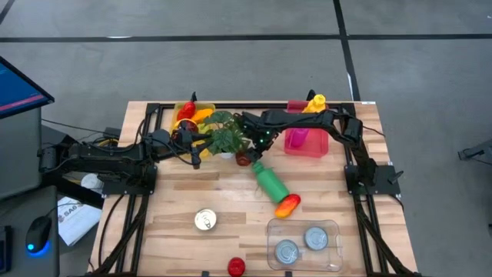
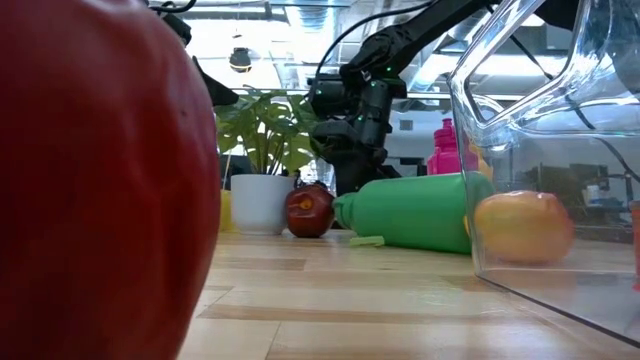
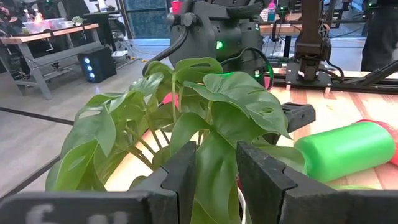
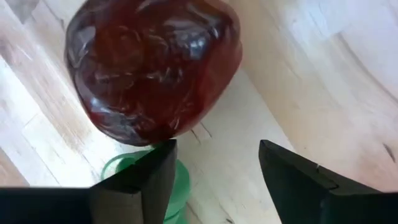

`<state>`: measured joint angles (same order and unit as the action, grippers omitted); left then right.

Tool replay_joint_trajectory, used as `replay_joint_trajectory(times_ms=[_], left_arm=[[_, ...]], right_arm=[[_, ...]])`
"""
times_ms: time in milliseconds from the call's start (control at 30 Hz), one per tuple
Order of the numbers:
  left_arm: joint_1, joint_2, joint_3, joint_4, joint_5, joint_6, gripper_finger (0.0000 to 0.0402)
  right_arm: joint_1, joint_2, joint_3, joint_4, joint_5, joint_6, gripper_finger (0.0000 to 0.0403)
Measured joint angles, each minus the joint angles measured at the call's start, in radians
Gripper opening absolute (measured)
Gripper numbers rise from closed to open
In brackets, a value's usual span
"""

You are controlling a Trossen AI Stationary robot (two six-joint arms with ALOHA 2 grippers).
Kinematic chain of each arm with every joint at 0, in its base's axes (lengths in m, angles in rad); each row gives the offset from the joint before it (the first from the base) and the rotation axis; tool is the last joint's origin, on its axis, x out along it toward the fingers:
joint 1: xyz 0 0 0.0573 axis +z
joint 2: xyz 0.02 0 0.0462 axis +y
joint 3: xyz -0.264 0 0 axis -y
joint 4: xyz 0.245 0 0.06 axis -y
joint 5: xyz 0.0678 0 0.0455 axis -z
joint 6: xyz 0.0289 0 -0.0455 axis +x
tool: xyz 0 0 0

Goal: Pick & Place Food Item
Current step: Put the green water bottle into the pink bin

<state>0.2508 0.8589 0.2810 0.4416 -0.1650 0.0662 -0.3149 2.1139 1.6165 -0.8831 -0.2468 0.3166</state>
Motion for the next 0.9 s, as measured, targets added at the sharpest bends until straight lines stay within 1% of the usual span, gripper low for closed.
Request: replay_joint_trajectory(times_ms=[167, 333, 467, 733, 900], left_arm=[[0.000, 0.000, 0.000, 0.000, 0.000, -0.003, 0.0104], [0.000, 0.000, 0.000, 0.000, 0.001, -0.003, 0.0104], [0.000, 0.000, 0.000, 0.000, 0.001, -0.003, 0.0104], [0.000, 0.000, 0.000, 0.000, 0.001, -0.003, 0.0104], [0.000, 0.000, 0.000, 0.000, 0.002, -0.003, 0.0104]], right_arm=[[0.000, 0.000, 0.000, -0.001, 0.001, -0.002, 0.0246], [0.004, 0.000, 0.000, -0.002, 0.001, -0.013, 0.0248], [0.022, 0.000, 0.003, -0.003, 0.002, -0.054, 0.0248], [0.066, 0.000, 0.097, -0.029, 0.012, -0.136, 0.0248], [0.080, -0.002, 0.123, -0.058, 0.016, -0.131, 0.0248]])
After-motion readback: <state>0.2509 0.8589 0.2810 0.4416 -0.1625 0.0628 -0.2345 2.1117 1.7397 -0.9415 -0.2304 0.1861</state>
